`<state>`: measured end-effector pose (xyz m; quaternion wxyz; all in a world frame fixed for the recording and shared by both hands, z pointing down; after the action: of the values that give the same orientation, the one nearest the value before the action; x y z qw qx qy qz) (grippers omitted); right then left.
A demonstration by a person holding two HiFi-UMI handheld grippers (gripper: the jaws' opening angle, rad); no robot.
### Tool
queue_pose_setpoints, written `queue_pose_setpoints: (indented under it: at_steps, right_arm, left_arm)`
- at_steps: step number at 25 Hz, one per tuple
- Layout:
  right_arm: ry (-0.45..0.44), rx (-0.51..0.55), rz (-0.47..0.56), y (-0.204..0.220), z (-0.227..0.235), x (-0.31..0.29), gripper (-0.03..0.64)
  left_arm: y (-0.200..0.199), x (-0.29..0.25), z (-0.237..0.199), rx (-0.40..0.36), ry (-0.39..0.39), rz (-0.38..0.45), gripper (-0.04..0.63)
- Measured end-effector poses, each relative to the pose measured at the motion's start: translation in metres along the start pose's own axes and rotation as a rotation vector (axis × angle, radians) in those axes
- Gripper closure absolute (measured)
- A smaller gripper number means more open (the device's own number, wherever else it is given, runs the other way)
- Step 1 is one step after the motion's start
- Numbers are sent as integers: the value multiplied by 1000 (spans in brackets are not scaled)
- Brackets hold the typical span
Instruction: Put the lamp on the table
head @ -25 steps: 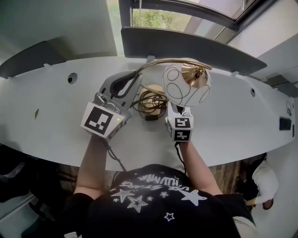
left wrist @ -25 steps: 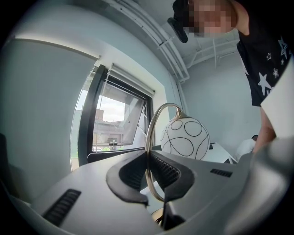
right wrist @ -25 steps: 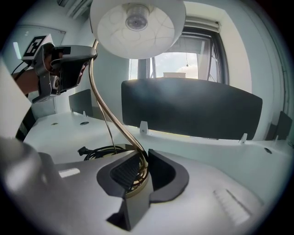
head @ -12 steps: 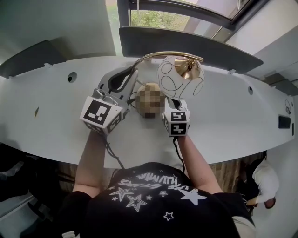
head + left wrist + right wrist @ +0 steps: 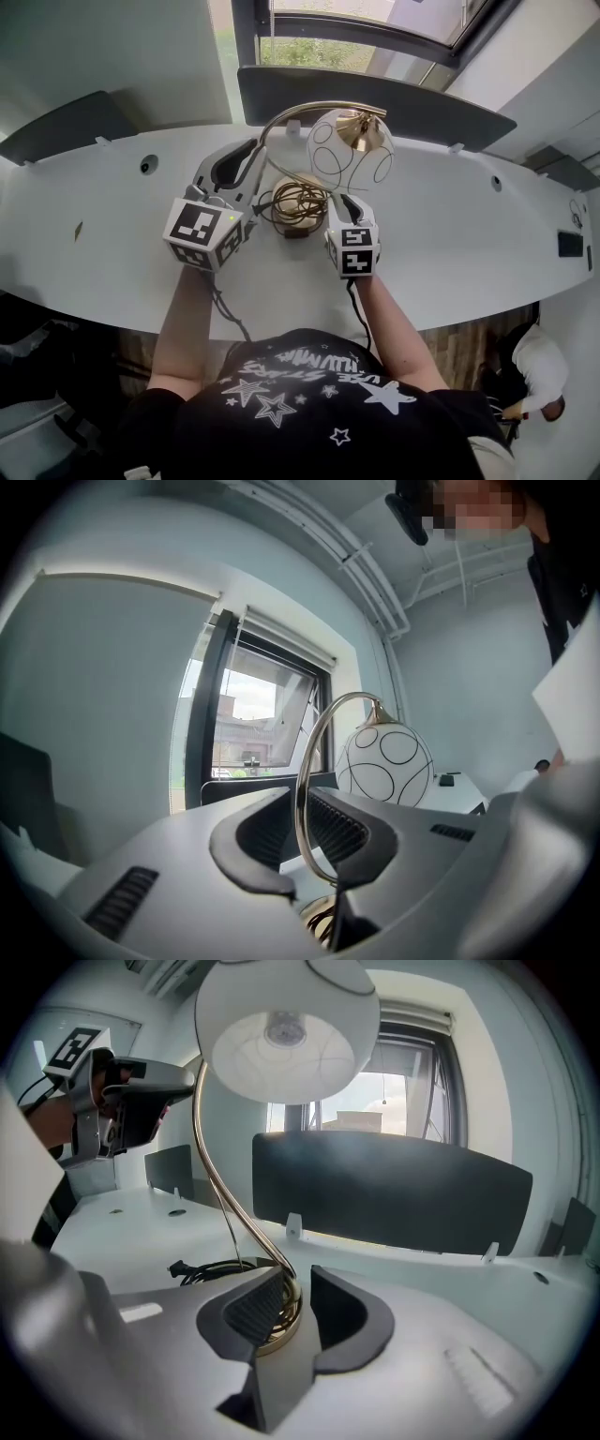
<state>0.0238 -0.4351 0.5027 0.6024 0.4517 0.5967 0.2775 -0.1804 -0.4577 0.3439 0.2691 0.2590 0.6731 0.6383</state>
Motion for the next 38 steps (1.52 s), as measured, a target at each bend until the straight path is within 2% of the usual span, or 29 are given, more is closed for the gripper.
queue_pose_setpoints:
  at_steps: [8, 11, 16, 18, 22, 25, 29, 33, 36, 38]
  right_arm:
    - [-13, 5, 52, 2, 8, 39, 554]
    - [-9, 3, 70, 6, 13, 56, 558]
    - [-52, -22, 97, 13, 17, 89, 558]
    - [-56, -25, 110, 16, 21, 103, 563]
    - [-65, -25, 142, 24, 31, 133, 581]
    - [-79, -28, 164, 30, 42, 155, 609]
    - [-152, -51, 166, 44, 54, 182, 615]
    - [-173, -56, 166, 60, 61, 206, 615]
    - [-187, -46, 177, 70, 64, 229, 617]
    - [-196, -35, 187, 77, 68, 246, 617]
  left_arm:
    - [-4, 28, 21, -1, -76, 9, 552]
    - [-1, 35, 42, -22, -96, 22, 552]
    - [3, 46, 78, -21, -106, 10, 552]
    - [3, 51, 91, -18, -108, 29, 552]
    - [3, 64, 119, 1, -124, 81, 508]
    - [10, 70, 141, -9, -141, 57, 508]
    - [18, 74, 182, 0, -116, 21, 508]
    - [26, 76, 222, -19, -94, -24, 508]
    - [32, 84, 247, -2, -109, -32, 509]
    - [36, 91, 265, -2, -130, -39, 542]
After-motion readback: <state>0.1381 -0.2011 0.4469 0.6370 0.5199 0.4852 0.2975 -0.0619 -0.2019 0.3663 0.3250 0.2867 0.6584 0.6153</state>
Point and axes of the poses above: the fingertips, and each gripper's own axes: x backward along the fingers, z to its right, y out of its underside, the point moved 6 cm from there along x, backward along the fingers, and after that the axes turned 9 degrees about y, right-handed, at the moved point
